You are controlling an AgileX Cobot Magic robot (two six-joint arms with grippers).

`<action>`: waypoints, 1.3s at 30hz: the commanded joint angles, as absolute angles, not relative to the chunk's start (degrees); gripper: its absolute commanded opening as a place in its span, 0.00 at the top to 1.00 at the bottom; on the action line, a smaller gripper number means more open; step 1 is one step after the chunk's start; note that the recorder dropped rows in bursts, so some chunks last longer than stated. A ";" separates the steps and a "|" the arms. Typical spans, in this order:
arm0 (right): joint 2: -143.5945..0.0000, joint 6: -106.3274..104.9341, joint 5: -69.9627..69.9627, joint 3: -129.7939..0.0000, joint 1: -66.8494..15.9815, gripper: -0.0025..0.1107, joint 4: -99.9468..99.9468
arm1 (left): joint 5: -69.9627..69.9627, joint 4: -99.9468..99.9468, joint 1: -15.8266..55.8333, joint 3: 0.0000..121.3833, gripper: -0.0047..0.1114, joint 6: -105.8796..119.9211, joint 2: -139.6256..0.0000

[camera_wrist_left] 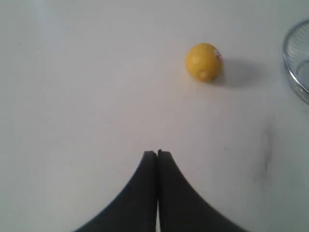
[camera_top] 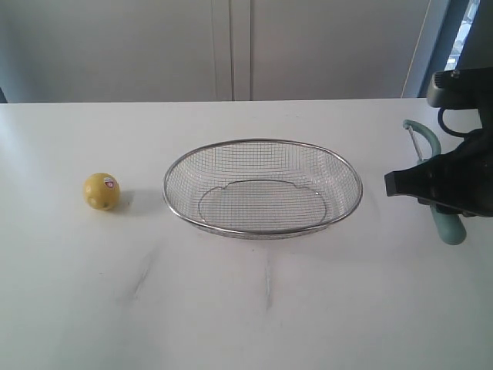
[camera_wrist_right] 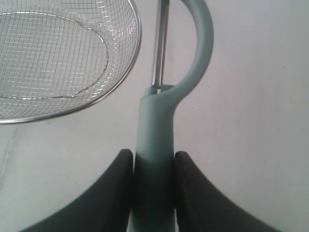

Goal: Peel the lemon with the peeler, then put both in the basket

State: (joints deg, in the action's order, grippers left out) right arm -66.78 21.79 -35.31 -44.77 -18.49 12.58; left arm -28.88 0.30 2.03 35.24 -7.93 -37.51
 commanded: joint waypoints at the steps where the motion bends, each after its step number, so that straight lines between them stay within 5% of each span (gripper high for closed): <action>1: -66.34 21.95 -34.60 -44.56 -18.23 0.98 12.66 | -34.78 10.56 2.00 43.18 0.96 5.62 -46.87; 12: -66.34 21.95 -34.60 -44.56 -18.23 0.98 12.66 | -31.56 19.75 10.16 60.83 0.96 16.82 -68.85; 28: -66.34 21.74 -34.60 -44.56 -18.23 0.98 12.66 | -24.35 -1.13 13.31 74.43 0.94 -10.68 -98.68; 34: -66.34 21.74 -34.60 -44.56 -18.23 0.98 12.66 | -22.25 -1.13 13.31 74.43 0.62 -20.04 -103.70; 39: -66.34 21.74 -34.60 -44.56 -18.23 0.98 12.66 | -21.52 -0.86 13.31 74.43 0.14 -21.35 -105.89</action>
State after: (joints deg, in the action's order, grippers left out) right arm -66.78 21.79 -35.31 -44.77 -18.49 12.58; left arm -21.89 -1.11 13.01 73.95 -20.10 -105.21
